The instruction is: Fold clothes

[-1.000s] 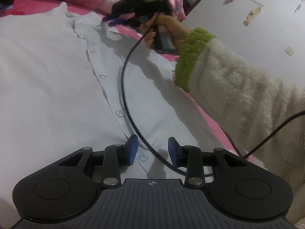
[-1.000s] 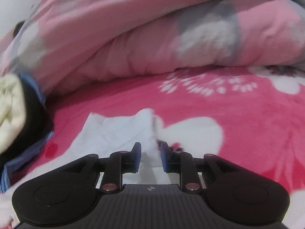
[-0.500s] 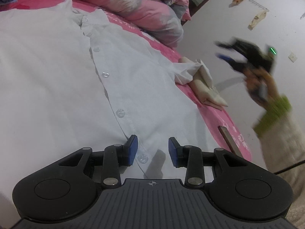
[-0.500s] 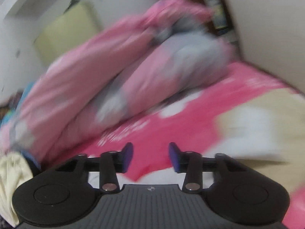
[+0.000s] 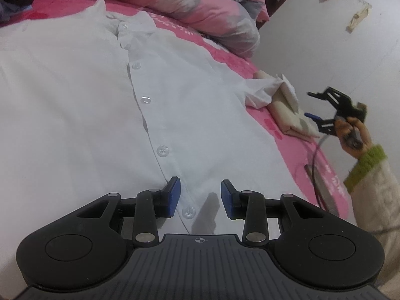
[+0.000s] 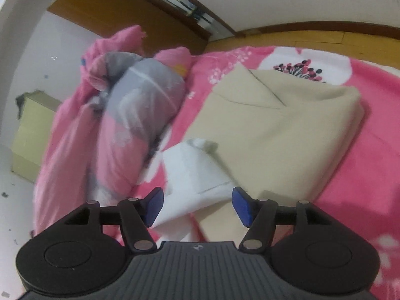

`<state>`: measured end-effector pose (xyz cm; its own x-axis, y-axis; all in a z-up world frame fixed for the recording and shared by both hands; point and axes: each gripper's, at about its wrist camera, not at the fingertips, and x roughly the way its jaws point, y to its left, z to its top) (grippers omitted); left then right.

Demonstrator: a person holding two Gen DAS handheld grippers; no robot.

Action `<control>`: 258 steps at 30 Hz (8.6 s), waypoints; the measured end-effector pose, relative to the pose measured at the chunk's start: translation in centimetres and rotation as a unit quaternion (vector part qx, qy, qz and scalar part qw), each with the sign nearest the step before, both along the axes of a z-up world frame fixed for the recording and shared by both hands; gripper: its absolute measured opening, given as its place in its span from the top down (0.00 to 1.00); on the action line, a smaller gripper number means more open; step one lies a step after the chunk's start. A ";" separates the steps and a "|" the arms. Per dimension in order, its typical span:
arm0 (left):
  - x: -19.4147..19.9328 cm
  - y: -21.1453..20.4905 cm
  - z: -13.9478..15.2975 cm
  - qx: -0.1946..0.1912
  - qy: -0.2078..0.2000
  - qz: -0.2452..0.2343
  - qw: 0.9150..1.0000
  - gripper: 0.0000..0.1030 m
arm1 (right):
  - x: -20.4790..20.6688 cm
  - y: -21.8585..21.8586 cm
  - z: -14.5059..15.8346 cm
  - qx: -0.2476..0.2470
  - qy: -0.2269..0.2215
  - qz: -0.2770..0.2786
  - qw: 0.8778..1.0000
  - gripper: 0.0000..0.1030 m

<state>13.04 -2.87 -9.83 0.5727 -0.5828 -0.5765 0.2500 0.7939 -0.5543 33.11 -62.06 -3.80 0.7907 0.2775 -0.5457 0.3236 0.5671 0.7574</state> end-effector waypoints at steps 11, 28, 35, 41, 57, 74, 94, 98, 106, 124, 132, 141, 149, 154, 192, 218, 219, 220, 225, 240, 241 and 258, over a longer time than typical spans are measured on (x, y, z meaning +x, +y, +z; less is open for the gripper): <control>-0.1 -0.3 0.5 0.027 -0.002 -0.001 1.000 0.66 | 5.7 2.0 -2.0 -0.057 0.003 0.034 0.998 0.41; 13.7 -8.1 7.2 0.179 -0.069 -0.078 0.978 0.65 | 0.7 0.5 8.9 -0.131 -0.163 -0.026 0.977 0.96; 21.5 -14.2 3.2 0.235 -0.062 -0.105 0.964 0.65 | 1.0 1.6 10.6 -0.114 -0.215 0.002 0.970 0.96; 22.6 -12.3 2.5 0.205 -0.034 -0.072 0.975 0.65 | 1.7 4.8 11.5 -0.071 -0.229 0.056 0.969 0.95; -0.2 12.2 21.2 0.092 -0.083 0.101 0.987 0.51 | -6.7 25.9 20.2 -0.014 -0.276 0.343 0.898 0.95; -16.7 17.8 22.0 0.177 -0.128 0.137 0.966 0.36 | -19.3 36.0 10.6 -0.014 -0.146 0.505 0.851 0.66; -11.5 8.1 5.5 0.280 -0.167 0.008 0.945 0.36 | -25.5 35.8 -6.2 0.187 -0.003 0.369 0.910 0.49; -9.4 6.7 4.0 0.307 -0.159 -0.037 0.938 0.36 | -24.7 37.1 -8.3 0.218 0.009 0.347 0.912 0.49; -8.1 5.6 5.0 0.336 -0.156 -0.079 0.926 0.91 | -25.1 35.5 -10.1 0.244 0.008 0.309 0.919 0.49; -19.1 -1.9 3.6 0.389 -0.246 -0.189 0.867 0.57 | -25.8 32.9 -10.3 0.258 -0.004 0.283 0.924 0.49; -17.2 2.2 4.6 0.289 -0.167 -0.106 0.937 0.49 | -26.6 33.3 -8.4 0.232 -0.015 0.310 0.922 0.49; -16.3 2.0 3.9 0.217 -0.156 -0.109 0.958 0.49 | -26.2 37.0 -7.2 0.190 0.015 0.372 0.908 0.49; -16.9 0.0 3.1 0.195 -0.194 -0.150 0.950 0.49 | -25.8 38.4 -7.8 0.155 0.052 0.385 0.908 0.55; -17.3 0.1 3.0 0.192 -0.210 -0.163 0.945 0.49 | -26.1 37.6 -9.0 0.188 0.050 0.365 0.910 0.92; -14.9 5.5 3.1 0.349 -0.117 -0.096 0.925 0.90 | -25.5 38.5 -8.4 0.088 0.078 0.408 0.906 0.91; -9.4 5.8 8.0 0.229 -0.154 -0.073 0.959 0.67 | -19.1 29.2 -2.4 -0.129 -0.018 0.260 0.957 0.75; -7.8 5.5 8.7 0.230 -0.151 -0.073 0.959 0.67 | -18.8 29.0 -1.6 -0.172 -0.032 0.260 0.950 0.75; -5.9 5.1 9.6 0.234 -0.148 -0.074 0.958 0.67 | -18.5 28.9 -1.0 -0.213 -0.046 0.260 0.941 0.75; 5.5 1.0 12.9 0.239 -0.112 -0.086 0.961 0.61 | -15.3 28.7 0.3 -0.350 -0.103 0.272 0.891 0.75; 28.8 -16.4 6.1 0.268 0.032 -0.119 0.955 0.49 | -6.1 26.4 -5.9 -0.263 -0.101 0.312 0.908 0.75; 29.4 -17.1 5.4 0.284 0.038 -0.120 0.951 0.50 | -6.2 26.3 -6.1 -0.259 -0.102 0.312 0.908 0.75; 30.9 -9.1 4.5 0.039 0.033 0.013 0.999 1.00 | -6.6 25.9 -7.4 -0.249 -0.122 0.316 0.907 0.75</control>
<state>43.97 -12.01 -5.36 0.5463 -0.5198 -0.6568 0.1931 0.8411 -0.5052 26.51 -36.15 -11.19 0.6735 0.4842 -0.5585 -0.3276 0.8729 0.3617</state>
